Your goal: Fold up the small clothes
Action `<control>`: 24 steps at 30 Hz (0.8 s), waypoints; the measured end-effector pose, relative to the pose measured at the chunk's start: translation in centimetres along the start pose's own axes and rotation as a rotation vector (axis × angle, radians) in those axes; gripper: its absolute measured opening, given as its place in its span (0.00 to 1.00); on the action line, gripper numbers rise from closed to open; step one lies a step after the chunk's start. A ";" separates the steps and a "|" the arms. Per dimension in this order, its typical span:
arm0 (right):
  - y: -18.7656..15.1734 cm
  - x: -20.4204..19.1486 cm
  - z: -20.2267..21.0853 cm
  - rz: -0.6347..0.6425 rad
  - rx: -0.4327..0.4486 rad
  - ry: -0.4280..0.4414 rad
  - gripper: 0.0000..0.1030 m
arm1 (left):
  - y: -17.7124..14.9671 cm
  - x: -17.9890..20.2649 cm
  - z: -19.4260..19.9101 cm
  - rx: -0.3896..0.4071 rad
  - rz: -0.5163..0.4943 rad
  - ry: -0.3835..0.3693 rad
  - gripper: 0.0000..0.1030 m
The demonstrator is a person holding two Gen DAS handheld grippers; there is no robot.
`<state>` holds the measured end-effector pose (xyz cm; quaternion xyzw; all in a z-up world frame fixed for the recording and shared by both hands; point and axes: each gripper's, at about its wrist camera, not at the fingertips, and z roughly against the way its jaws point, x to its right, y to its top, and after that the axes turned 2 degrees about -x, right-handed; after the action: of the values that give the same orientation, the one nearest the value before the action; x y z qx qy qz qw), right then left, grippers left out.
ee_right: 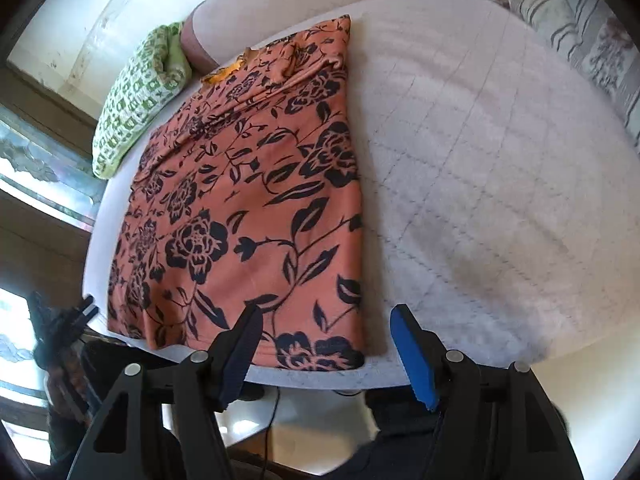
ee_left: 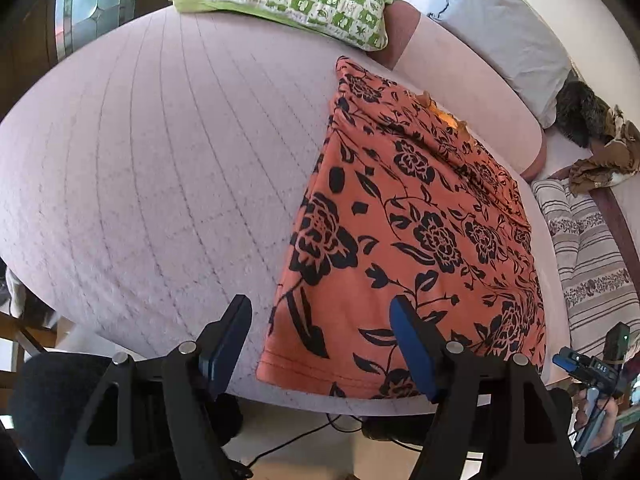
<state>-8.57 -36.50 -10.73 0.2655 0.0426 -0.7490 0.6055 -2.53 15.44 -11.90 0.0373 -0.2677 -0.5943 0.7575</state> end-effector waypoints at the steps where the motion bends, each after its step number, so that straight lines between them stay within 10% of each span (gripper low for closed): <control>1: 0.1 0.3 -0.5 -0.028 -0.004 0.004 0.68 | 0.0 -0.1 -0.2 -0.001 0.004 0.005 0.70; 13: -0.9 -0.1 -1.8 -0.086 0.019 0.042 0.65 | -0.3 0.3 -0.4 0.059 -0.040 0.029 0.70; 24: -0.9 0.2 -2.5 -0.134 0.020 0.030 0.65 | -1.3 0.5 -2.9 -0.042 -0.048 0.054 0.64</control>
<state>-8.53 -35.51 -13.22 0.2793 0.0617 -0.7842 0.5507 -2.23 13.82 -14.69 0.0441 -0.2335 -0.6166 0.7505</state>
